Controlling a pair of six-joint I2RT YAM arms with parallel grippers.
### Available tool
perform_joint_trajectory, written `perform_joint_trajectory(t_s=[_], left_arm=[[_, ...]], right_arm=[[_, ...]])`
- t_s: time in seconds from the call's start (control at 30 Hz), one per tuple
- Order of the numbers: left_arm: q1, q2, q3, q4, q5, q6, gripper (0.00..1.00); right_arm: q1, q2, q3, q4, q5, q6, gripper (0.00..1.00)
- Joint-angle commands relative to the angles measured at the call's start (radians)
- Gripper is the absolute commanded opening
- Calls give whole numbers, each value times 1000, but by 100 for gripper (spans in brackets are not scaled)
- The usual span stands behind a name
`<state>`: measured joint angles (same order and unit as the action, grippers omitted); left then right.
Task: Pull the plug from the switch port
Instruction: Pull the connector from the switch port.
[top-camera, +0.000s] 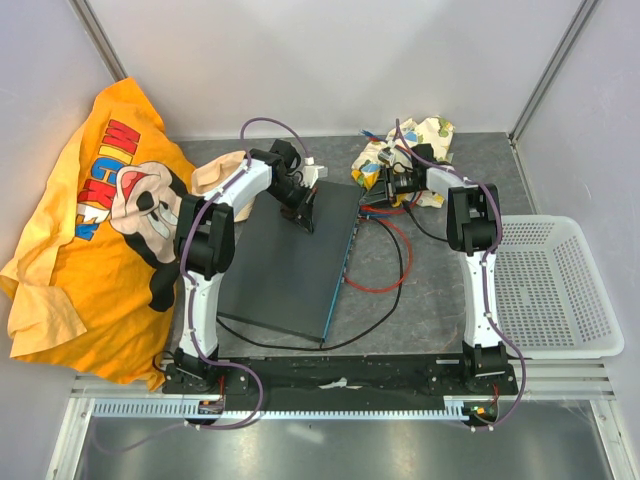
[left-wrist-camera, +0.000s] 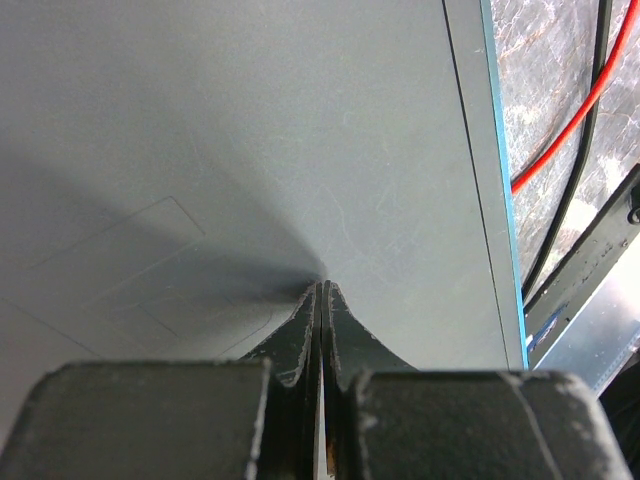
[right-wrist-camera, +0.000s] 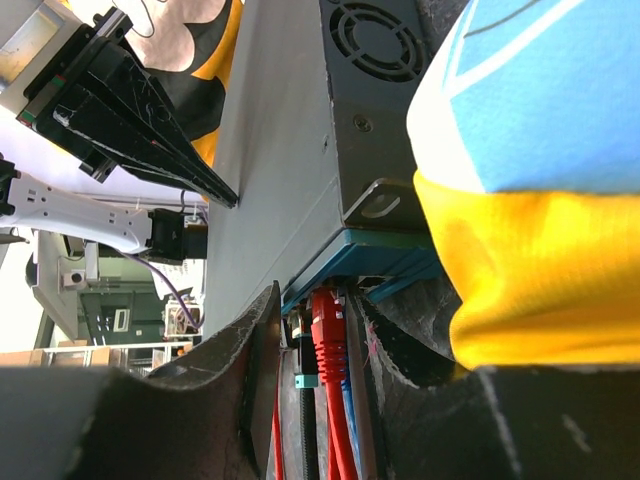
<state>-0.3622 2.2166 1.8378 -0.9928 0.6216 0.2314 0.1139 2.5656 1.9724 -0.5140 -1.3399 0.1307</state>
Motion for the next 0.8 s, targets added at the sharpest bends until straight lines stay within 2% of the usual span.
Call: perform_joint_trajectory(t_s=[0.0, 0.47, 0.77], left_arm=[[-15, 48, -5, 3, -88, 65, 1], [-20, 51, -2, 8, -92, 62, 2], [-26, 51, -3, 10, -92, 59, 2]], right_arm=[[9, 16, -14, 20, -31, -6, 40], [-22, 13, -56, 20, 18, -9, 40], [-22, 10, -66, 20, 39, -11, 33]])
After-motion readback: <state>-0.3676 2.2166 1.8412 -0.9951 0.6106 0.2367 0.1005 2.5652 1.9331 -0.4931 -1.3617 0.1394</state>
